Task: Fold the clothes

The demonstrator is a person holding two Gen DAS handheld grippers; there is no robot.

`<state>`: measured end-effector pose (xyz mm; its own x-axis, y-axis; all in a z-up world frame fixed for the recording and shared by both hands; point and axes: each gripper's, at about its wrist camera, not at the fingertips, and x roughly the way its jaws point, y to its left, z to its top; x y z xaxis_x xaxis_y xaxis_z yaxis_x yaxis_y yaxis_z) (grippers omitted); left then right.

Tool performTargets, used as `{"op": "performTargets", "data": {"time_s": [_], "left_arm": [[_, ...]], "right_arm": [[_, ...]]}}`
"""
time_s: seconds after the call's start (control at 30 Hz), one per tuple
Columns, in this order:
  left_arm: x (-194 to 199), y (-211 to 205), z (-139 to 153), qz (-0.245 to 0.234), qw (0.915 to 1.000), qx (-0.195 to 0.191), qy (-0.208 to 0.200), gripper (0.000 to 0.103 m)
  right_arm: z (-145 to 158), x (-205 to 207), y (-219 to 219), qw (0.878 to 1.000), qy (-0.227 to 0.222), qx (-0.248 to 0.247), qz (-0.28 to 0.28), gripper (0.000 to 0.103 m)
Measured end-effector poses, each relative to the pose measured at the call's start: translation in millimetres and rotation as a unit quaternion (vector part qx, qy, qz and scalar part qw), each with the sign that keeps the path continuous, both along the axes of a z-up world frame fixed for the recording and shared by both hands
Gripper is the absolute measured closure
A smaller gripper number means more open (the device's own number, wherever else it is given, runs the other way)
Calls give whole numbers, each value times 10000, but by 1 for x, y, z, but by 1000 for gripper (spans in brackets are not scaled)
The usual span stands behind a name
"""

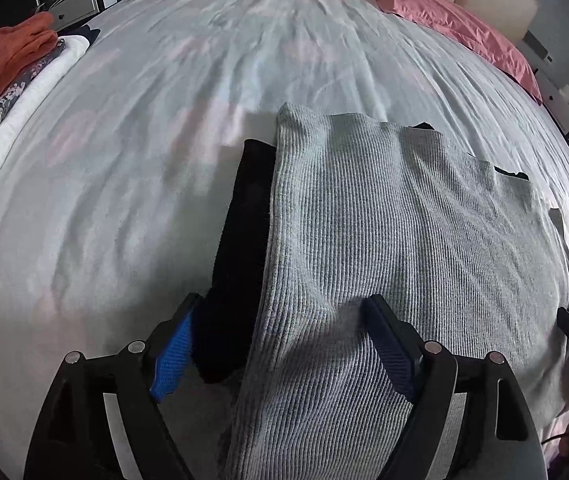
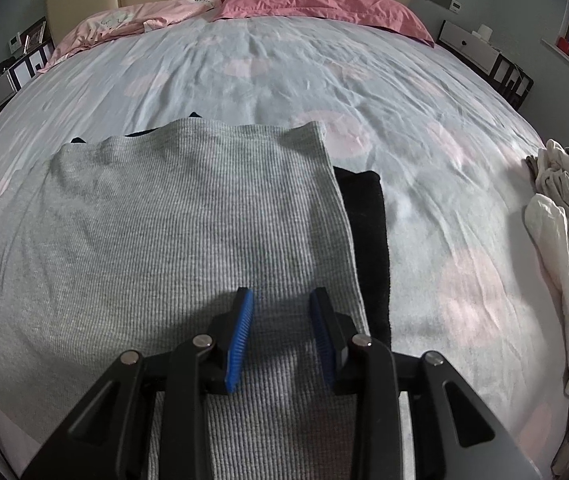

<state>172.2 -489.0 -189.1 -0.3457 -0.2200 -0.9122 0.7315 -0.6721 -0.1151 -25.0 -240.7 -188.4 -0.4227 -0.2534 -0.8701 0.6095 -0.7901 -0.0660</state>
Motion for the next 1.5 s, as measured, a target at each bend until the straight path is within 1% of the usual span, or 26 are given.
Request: {"op": "performTargets", "data": {"time_s": [0.07, 0.1, 0.17, 0.27, 0.3, 0.37, 0.43, 0.47, 0.5, 0.57, 0.67, 0.77, 0.9, 1.0, 1.03, 1.13, 1.2, 1.23, 1.27, 1.33, 1.47, 1.5], "left_arm": [[1, 0, 1, -38, 10000, -22, -16, 21], [1, 0, 2, -56, 10000, -27, -28, 21], [3, -2, 7, -62, 10000, -37, -40, 21], [10, -2, 21, 79, 9996, -225, 131, 21], [14, -4, 26, 133, 9993, -285, 222, 21], [25, -12, 35, 239, 9980, -386, 438, 21], [25, -21, 35, 312, 9970, -417, 580, 21], [23, -26, 34, 343, 9965, -423, 640, 21], [22, -30, 34, 375, 9959, -429, 701, 21], [2, -35, 29, 417, 9954, -403, 769, 21], [3, -47, 30, 469, 9945, -335, 869, 21], [-2, -57, 30, 401, 9946, -298, 905, 21], [-8, -63, 29, 255, 9953, -408, 843, 21], [-11, -66, 27, 149, 9958, -331, 837, 21], [-12, -67, 26, 102, 9960, -303, 829, 21], [-17, -66, 26, -56, 9964, -274, 796, 21], [-19, -65, 27, -172, 9965, -309, 756, 21], [-19, -65, 28, -223, 9966, -352, 710, 21], [-19, -64, 30, -278, 9968, -389, 642, 21], [-15, -63, 33, -360, 9969, -434, 543, 21], [-3, -65, 42, -359, 9960, -433, 697, 21], [1, -66, 44, -358, 9957, -432, 735, 21]], "right_arm": [[4, -2, 1, 10000, -70, -31, 22, 73], [7, -3, 4, 9999, -106, -128, -28, 73], [20, -5, 12, 9988, -80, -469, -109, 73], [38, -14, 26, 9944, -53, -1040, -195, 71], [43, -19, 31, 9915, -145, -1269, -235, 68], [49, -32, 42, 9836, -383, -1733, -320, 45], [52, -45, 53, 9759, -665, -2021, -489, 38], [52, -53, 56, 9735, -756, -2082, -565, 38], [51, -59, 60, 9721, -824, -2112, -606, 38], [48, -72, 66, 9722, -915, -2061, -623, 38], [37, -91, 73, 9726, -1057, -1992, -569, 38], [22, -103, 74, 9710, -1235, -1954, -607, 38], [0, -108, 65, 9672, -1546, -1917, -614, 38], [-5, -104, 56, 9737, -1389, -1729, -527, 39], [-5, -103, 53, 9757, -1316, -1686, -485, 41], [-7, -99, 47, 9814, -1141, -1490, -407, 61], [-8, -97, 45, 9813, -1136, -1517, -324, 70], [-8, -96, 44, 9803, -1182, -1557, -279, 78], [-8, -95, 42, 9799, -1197, -1577, -249, 83], [-7, -92, 40, 9813, -1130, -1544, -225, 88], [0, -86, 38, 9825, -1006, -1543, -261, 90], [6, -82, 35, 9830, -960, -1550, -218, 90]]}}
